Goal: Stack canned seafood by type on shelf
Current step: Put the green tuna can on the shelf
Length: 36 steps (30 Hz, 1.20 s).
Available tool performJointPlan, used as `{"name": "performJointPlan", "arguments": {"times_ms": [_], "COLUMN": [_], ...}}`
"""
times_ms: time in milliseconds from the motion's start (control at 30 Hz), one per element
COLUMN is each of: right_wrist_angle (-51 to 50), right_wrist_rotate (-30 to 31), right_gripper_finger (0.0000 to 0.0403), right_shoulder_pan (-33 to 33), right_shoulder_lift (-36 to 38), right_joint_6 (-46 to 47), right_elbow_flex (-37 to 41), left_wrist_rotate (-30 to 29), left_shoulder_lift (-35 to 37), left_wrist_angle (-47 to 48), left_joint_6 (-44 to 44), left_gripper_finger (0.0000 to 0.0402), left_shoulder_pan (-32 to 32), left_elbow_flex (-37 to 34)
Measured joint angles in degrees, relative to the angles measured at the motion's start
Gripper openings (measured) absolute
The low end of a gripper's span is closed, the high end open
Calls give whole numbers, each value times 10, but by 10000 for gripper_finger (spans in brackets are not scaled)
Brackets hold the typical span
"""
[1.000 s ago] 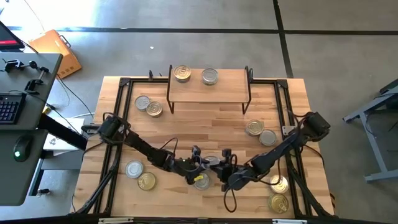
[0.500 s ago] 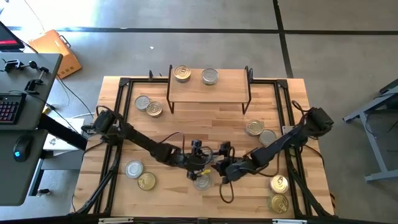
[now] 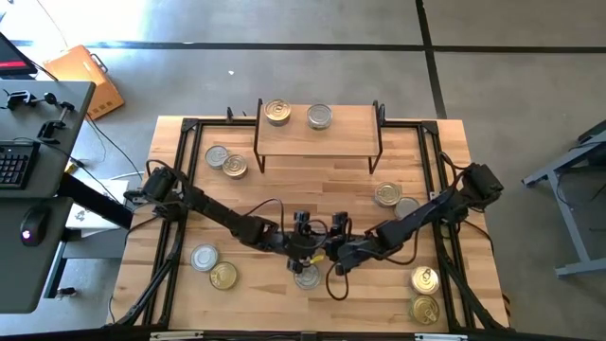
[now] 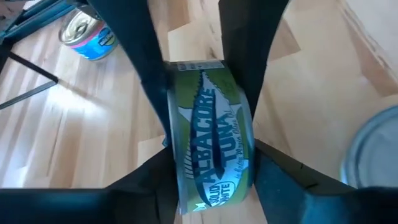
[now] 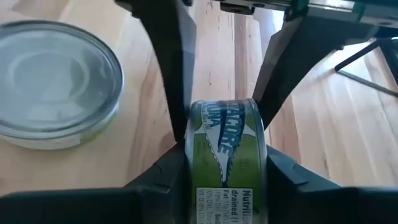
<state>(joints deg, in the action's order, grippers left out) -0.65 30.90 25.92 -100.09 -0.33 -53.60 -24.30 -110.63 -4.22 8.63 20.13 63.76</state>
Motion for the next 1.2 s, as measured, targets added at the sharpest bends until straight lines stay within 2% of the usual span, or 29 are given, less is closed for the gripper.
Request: {"name": "performJointPlan", "arguments": {"times_ms": [233,367,467,633,800,1000,1200], "right_wrist_angle": [8,9,17,21,22,129,90], "right_wrist_rotate": [7,59,83,86,90,90,89], "right_gripper_finger": [120,120,120,120,120,120,120], "right_shoulder_pan": [19,41,52,62,67,62,33], "right_shoulder_lift": [-1,-1,-1,-1,-1,6,98], "right_joint_6": [73,81,86,94,77,38,-29], "right_elbow_flex": [2,2,2,2,2,59,54], "left_wrist_rotate": [0,-11,-37,-98,-139,-141,-141], "left_shoulder_lift": [23,53,69,105,140,159,155], "left_wrist_angle": [108,176,209,208,146,-22,-118], "left_joint_6": [-74,-123,-146,-181,-219,-220,-220], "left_gripper_finger": [192,189,183,175,170,168,168], "left_shoulder_pan": [4,14,29,61,88,101,105], "left_elbow_flex": [0,0,-4,-44,-106,-194,-248]}}
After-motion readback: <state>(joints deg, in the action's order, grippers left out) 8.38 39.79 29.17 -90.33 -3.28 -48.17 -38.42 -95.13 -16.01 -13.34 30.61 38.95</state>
